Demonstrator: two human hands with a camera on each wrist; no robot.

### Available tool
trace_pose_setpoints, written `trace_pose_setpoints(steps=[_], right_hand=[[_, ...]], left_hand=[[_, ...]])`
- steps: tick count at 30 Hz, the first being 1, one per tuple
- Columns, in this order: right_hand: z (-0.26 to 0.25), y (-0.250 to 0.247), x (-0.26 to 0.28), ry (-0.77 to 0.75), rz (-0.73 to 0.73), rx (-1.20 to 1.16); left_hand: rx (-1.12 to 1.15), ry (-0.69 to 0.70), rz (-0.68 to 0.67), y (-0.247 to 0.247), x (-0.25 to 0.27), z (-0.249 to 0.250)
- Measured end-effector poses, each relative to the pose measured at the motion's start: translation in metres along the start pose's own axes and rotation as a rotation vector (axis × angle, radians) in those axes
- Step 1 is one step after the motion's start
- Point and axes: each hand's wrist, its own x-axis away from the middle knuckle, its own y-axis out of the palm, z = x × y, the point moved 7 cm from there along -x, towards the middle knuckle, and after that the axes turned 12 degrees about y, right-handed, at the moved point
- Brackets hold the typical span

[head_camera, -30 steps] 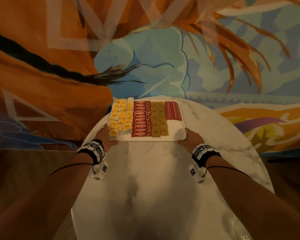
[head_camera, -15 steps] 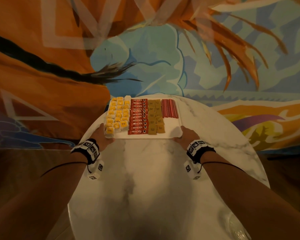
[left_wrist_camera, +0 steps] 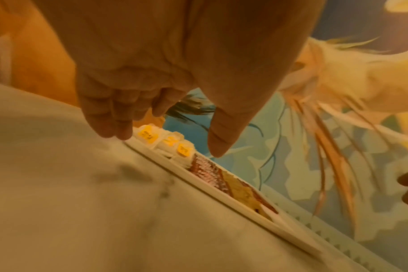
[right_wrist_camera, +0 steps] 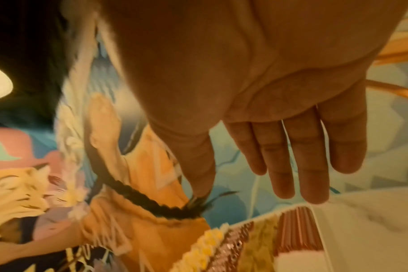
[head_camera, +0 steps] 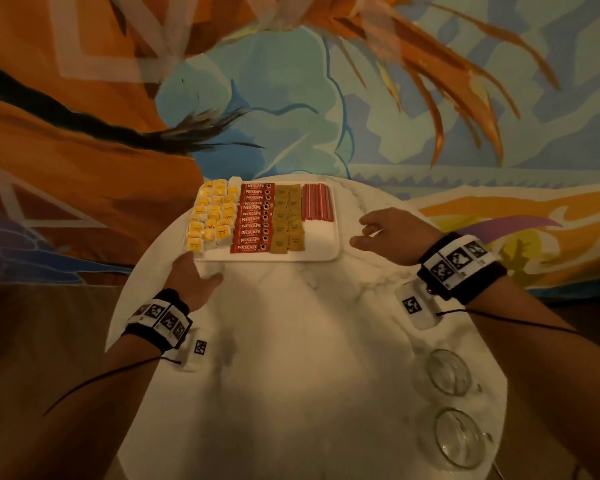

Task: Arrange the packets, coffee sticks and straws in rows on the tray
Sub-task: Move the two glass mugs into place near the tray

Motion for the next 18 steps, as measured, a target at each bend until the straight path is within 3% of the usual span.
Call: trace_pose_setpoints(steps=[3,8,12,18], right_hand=[[0.019,-0.02,0.032,-0.062,-0.039,-0.005],[0.073,-0.031,0.069,-0.113,-0.089,-0.01],[0.127,-0.01,0.076,-0.11,-0.158,0.042],[0.189,0.045,0.084,-0.114,-0.253,0.073]], left_hand=[[-0.001,-0.005,-0.035,0.01,0.029,0.047],[0.2,0.159,-0.202,0.051,0.075,0.14],[0.303,0.273,-0.349,0.101,0.109,0.193],[0.371,0.316,-0.474,0.168,0.151,0.233]])
